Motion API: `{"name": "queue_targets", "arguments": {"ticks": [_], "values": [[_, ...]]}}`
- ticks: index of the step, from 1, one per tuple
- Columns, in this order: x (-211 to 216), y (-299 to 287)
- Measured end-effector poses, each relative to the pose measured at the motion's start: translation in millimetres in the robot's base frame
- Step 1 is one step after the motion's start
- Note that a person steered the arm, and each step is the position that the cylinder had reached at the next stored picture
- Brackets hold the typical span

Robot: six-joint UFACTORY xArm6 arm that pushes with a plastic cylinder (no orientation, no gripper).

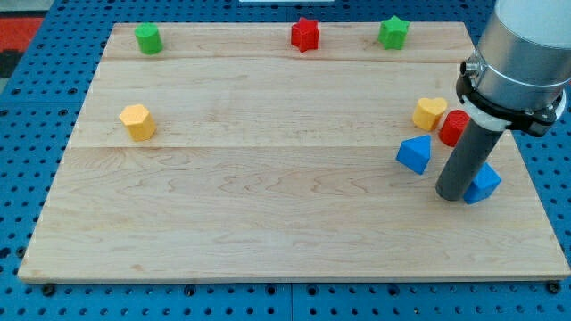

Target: Move the blue cube vertically below the red circle

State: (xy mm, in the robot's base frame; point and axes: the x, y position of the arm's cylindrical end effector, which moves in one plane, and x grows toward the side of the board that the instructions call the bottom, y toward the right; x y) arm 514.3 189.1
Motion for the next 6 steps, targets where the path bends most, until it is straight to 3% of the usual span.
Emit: {"name": "queue_targets", "arguments": {"ticks": [2, 4, 6], "values": [[-36, -5], [-39, 64], [-21, 61]]}}
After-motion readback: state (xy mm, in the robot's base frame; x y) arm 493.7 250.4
